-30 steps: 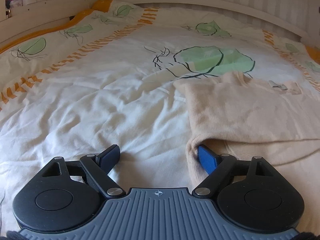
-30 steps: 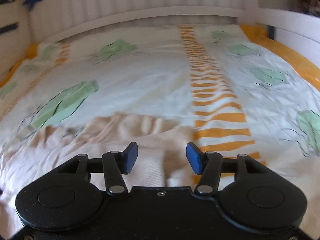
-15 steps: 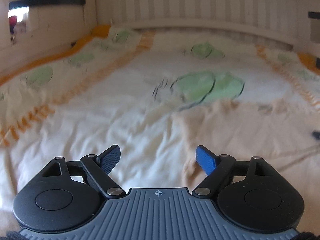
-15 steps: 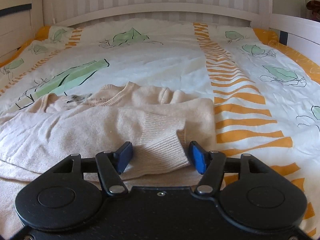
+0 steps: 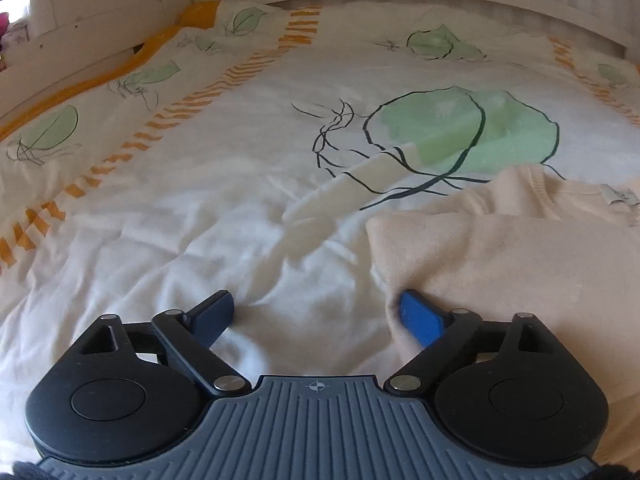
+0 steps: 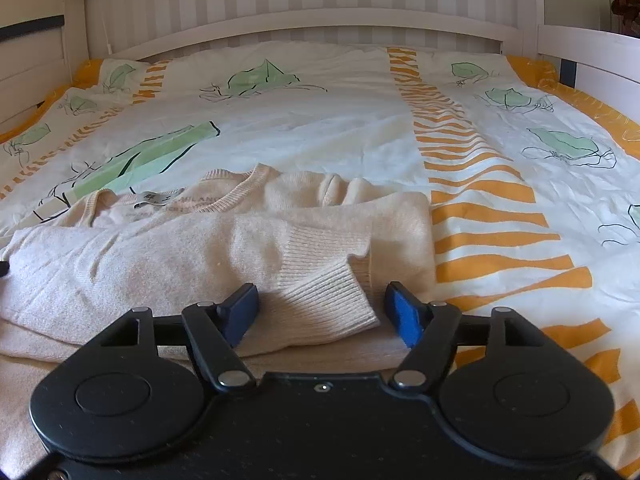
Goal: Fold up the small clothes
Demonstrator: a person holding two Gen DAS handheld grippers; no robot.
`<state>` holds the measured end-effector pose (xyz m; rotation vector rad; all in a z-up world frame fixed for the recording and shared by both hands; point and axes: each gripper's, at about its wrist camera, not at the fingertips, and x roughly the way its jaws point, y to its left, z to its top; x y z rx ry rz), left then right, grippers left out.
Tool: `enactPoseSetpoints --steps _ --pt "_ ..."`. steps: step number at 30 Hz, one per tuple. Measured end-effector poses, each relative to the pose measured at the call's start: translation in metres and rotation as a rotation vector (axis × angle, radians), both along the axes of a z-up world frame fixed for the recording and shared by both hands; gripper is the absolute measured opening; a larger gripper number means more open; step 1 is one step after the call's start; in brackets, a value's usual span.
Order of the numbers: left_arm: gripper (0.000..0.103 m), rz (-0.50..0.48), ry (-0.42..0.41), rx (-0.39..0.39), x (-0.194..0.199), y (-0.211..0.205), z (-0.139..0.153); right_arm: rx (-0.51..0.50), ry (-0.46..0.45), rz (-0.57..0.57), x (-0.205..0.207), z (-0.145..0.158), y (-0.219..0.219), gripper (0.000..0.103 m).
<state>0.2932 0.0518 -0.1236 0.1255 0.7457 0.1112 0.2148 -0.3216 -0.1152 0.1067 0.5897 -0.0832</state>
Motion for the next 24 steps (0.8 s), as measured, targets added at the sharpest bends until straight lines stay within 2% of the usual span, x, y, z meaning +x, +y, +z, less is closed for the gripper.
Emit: enactPoseSetpoints --steps 4,6,9,12,15,16,17,20,23,24 --pt "0.094 0.017 0.001 -0.021 0.003 0.003 -0.002 0.008 -0.004 0.001 0.000 -0.001 -0.001 0.073" --pt "0.089 0.041 0.012 -0.047 0.002 0.001 0.007 0.010 -0.005 0.000 -0.001 -0.001 -0.001 0.073" --pt "0.087 0.050 -0.057 -0.093 -0.010 -0.004 0.030 0.012 -0.007 0.001 -0.001 -0.002 -0.002 0.073" --pt "0.088 0.027 -0.047 -0.048 -0.001 -0.011 0.032 0.019 -0.008 0.002 -0.001 -0.002 -0.003 0.073" --pt "0.090 0.057 0.036 0.008 0.020 -0.008 0.008 0.020 -0.009 0.002 -0.001 -0.002 -0.003 0.073" --pt "0.092 0.052 0.038 0.005 0.022 -0.006 0.001 0.022 -0.009 0.003 -0.001 -0.002 -0.004 0.074" --pt "0.093 0.048 0.003 0.014 0.018 -0.006 -0.001 0.024 -0.008 0.003 0.000 -0.002 -0.003 0.074" --pt "0.091 0.021 -0.010 0.056 0.009 -0.010 0.006 0.032 -0.008 0.006 0.000 -0.002 -0.004 0.075" --pt "0.090 -0.009 0.014 0.060 -0.010 -0.011 0.021 0.032 -0.003 0.015 0.001 -0.001 -0.003 0.081" --pt "0.090 -0.027 0.017 0.060 -0.021 -0.011 0.027 0.032 0.000 0.022 0.002 -0.001 -0.002 0.087"
